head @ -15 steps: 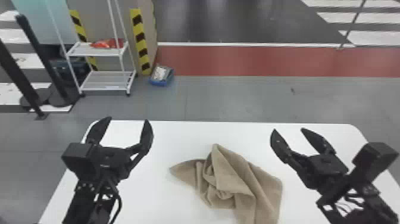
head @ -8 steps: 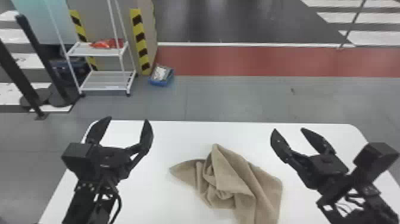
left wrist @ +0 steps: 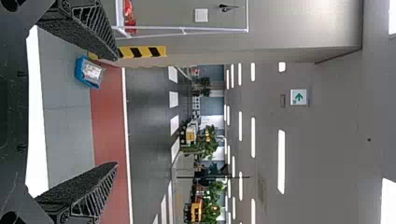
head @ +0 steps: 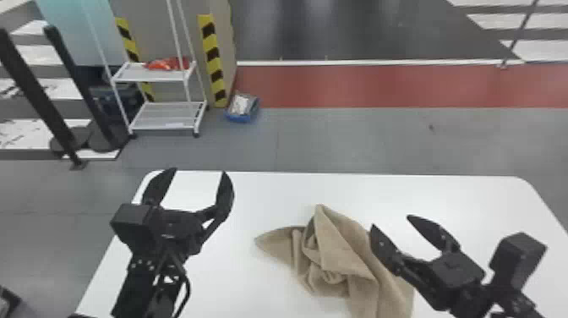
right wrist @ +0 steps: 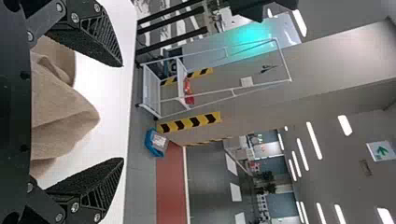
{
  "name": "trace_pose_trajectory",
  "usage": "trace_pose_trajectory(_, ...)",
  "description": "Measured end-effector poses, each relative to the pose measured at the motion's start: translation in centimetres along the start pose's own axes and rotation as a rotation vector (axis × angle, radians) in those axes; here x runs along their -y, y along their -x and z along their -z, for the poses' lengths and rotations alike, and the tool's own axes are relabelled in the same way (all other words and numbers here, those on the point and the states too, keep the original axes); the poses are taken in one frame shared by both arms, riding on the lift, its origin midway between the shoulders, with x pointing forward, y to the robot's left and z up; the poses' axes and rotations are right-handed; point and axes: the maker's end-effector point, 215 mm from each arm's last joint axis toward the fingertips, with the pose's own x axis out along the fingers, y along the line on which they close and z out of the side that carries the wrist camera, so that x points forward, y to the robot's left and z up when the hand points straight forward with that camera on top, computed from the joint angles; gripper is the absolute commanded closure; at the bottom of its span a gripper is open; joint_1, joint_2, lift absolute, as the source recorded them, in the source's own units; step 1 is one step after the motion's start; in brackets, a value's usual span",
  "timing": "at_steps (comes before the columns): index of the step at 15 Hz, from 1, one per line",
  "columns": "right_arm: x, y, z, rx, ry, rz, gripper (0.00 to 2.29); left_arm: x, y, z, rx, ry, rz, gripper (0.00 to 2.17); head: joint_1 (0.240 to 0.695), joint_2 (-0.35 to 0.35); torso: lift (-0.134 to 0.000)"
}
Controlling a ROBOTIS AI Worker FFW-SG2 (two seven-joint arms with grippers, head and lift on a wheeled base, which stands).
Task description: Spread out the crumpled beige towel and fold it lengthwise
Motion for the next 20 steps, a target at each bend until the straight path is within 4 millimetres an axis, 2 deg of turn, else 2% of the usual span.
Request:
trace_pose_trajectory(4, -1.7, 2.6, 5.5, -0.104, -0.019, -0.014, 0.22, 0.2, 0.3, 1.0, -0.018, -0.001, 0.002, 0.09, 0.695, 0.082, 0.0)
trace_pose_trajectory(7, -2.2, 4.6, 8.8, -0.171, -0.026, -0.003, 0.22, 0.1, 0.4, 1.5, -0.029, -0.001, 0.002, 0.09, 0.695, 0.086, 0.0)
trace_pose_trajectory(10, -1.8, 5.4, 10.1, -0.191, 0.007, 0.012, 0.22, 0.2, 0.4, 2.0, -0.036, -0.002, 0.003, 0.09, 0.695, 0.08, 0.0)
trace_pose_trajectory(14, -0.5, 2.9, 9.2, -0.157, 0.09, 0.007, 0.22, 0.4, 0.6, 2.7, -0.05, -0.002, 0.008, 0.09, 0.695, 0.069, 0.0)
trace_pose_trajectory(20, -3.4, -2.3, 12.3, -0.234, 0.134, -0.097, 0.39, 0.0, 0.4, 2.9, -0.051, -0.006, 0.003, 0.09, 0.695, 0.136, 0.0)
